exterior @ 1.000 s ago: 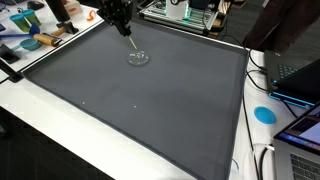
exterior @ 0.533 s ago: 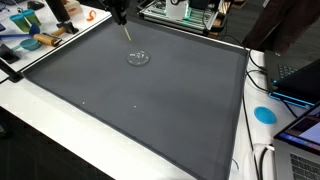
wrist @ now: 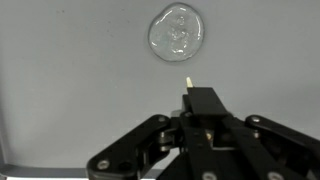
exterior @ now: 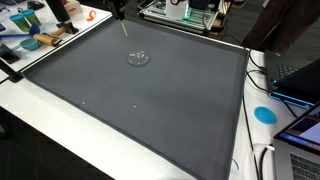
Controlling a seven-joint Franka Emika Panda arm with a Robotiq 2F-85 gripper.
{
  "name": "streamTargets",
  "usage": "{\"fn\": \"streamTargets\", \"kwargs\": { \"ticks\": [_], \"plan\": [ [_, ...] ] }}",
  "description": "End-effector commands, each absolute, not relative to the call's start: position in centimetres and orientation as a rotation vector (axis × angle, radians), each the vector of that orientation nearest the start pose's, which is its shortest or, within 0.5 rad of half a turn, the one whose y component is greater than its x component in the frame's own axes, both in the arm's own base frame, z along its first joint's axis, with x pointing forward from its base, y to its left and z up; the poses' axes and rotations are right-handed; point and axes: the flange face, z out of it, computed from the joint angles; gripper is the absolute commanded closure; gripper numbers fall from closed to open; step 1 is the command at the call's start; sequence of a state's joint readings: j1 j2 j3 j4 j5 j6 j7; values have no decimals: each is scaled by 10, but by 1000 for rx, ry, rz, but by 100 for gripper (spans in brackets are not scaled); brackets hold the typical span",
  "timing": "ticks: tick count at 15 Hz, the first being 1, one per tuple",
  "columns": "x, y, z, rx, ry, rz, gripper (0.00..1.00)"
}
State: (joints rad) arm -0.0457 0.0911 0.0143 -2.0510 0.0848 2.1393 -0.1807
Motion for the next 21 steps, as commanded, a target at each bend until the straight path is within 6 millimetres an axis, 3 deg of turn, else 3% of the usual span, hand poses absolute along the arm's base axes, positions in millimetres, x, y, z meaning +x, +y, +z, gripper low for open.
{"fn": "streamTargets", "kwargs": {
  "ticks": [1, 3, 4, 15, 21],
  "plan": [
    [566, -14, 395, -3065, -158, -6, 87],
    [566, -14, 395, -3066, -158, -6, 87],
    [567, -14, 387, -3056, -152, 33, 97],
    [565, 30, 307, -3015, -243, 245, 97],
    [566, 40, 279, -3037, -272, 275, 97]
  ]
}}
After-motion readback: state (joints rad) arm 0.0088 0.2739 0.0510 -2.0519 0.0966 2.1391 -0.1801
